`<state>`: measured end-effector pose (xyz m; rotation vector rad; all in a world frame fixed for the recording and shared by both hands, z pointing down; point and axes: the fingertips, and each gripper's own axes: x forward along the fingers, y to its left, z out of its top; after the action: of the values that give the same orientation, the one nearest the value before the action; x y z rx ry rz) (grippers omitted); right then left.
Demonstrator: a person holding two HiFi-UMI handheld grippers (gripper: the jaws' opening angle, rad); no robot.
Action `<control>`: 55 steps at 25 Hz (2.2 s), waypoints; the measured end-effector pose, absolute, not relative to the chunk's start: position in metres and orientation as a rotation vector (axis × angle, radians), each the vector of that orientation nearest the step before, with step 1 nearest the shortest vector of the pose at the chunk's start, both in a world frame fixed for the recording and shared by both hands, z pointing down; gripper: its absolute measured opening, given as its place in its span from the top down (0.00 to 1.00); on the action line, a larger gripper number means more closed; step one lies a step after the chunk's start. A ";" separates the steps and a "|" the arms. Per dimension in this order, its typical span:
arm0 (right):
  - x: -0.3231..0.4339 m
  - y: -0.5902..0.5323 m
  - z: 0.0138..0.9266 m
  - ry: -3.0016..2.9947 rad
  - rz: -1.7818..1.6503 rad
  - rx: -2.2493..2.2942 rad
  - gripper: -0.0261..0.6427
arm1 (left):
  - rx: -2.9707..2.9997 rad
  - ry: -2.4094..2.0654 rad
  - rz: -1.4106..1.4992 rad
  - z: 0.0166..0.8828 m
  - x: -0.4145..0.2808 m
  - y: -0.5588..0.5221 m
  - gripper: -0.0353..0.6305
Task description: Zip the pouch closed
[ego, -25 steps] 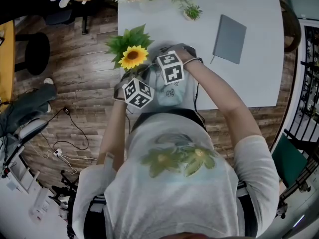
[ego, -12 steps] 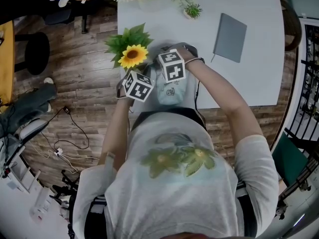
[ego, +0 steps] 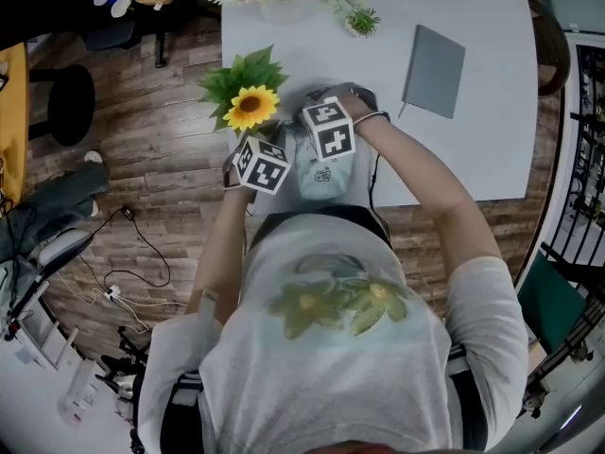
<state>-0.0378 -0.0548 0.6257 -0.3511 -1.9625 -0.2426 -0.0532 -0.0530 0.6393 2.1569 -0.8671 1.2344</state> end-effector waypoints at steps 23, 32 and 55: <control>-0.018 -0.055 0.622 -1.912 -0.304 -0.334 0.94 | 2.093 -0.923 1.216 0.642 -0.053 -0.055 0.91; -0.016 -0.055 0.620 -1.933 -0.303 -0.297 0.93 | 2.093 -0.934 1.216 0.640 -0.052 -0.055 0.91; -0.005 -0.056 0.621 -1.905 -0.338 -0.276 0.93 | 2.090 -0.950 1.212 0.641 -0.053 -0.056 0.91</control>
<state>-0.0046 -0.0559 0.6205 -0.2761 -1.9053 -0.3378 -0.0527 -0.0560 0.6413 2.0899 -0.9498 1.2121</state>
